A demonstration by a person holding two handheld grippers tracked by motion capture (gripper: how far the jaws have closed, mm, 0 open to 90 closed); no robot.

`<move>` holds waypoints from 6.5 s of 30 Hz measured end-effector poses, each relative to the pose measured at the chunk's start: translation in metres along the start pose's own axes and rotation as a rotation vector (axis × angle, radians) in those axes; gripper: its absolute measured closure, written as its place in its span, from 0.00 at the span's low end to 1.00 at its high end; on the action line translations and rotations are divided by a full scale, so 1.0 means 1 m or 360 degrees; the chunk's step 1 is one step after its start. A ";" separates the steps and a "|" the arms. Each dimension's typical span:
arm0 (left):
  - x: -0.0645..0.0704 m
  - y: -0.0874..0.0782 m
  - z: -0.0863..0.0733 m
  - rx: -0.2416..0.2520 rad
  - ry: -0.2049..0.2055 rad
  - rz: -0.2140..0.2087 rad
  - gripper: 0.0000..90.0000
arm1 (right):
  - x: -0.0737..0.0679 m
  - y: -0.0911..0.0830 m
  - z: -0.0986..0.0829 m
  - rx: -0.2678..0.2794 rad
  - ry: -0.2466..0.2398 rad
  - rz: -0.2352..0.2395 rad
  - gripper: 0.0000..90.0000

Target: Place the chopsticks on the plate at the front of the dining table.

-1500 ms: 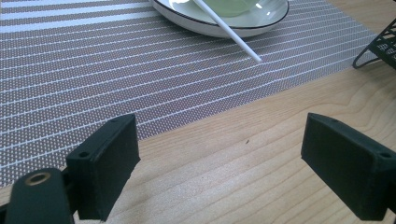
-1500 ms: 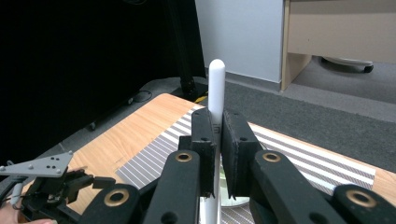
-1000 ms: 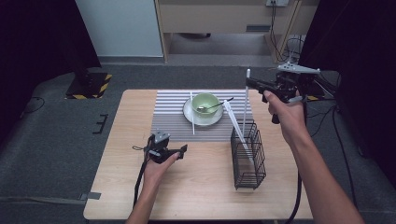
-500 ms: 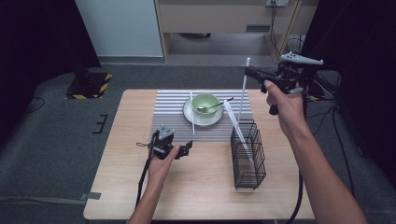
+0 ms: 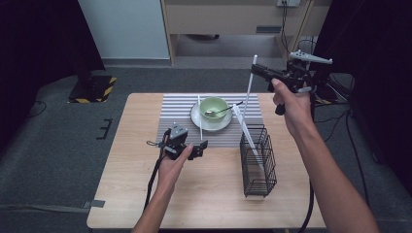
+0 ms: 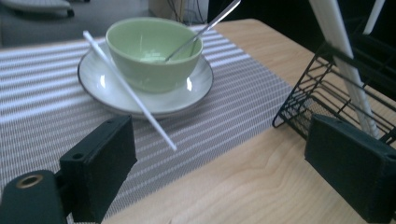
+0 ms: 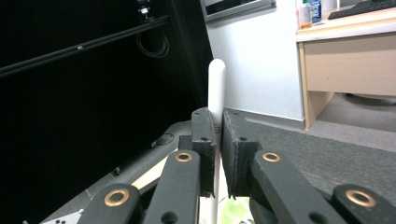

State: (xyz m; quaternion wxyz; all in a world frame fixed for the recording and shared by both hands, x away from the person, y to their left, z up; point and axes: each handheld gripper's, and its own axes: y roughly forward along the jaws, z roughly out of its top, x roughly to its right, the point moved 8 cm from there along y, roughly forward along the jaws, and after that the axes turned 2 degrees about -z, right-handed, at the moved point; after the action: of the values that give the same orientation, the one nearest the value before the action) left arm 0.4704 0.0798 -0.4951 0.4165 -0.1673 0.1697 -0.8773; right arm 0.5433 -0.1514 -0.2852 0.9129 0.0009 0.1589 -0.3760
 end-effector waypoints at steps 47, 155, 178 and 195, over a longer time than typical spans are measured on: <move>0.068 0.009 0.035 0.0145 0.0026 -0.0389 0.61 | -0.056 0.045 -0.051 -0.0122 0.0000 0.0204 0.94; 0.005 0.008 0.018 0.0070 -0.0072 -0.0041 0.96 | 0.145 -0.062 -0.179 -0.0389 0.0035 -0.0664 0.17; 0.000 0.012 0.021 0.0061 -0.0091 0.0003 0.96 | 0.167 -0.066 -0.257 -0.0577 0.0119 -0.0818 0.19; -0.001 0.017 0.029 0.0056 -0.0085 0.0030 0.96 | 0.178 -0.067 -0.288 -0.0659 0.0173 -0.0918 0.18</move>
State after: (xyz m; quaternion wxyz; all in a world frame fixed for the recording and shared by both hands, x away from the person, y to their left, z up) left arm 0.4949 0.0658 -0.4770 0.4321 -0.1818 0.1445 -0.8714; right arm 0.5325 -0.2871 -0.6021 0.7403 -0.2091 0.2737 -0.5773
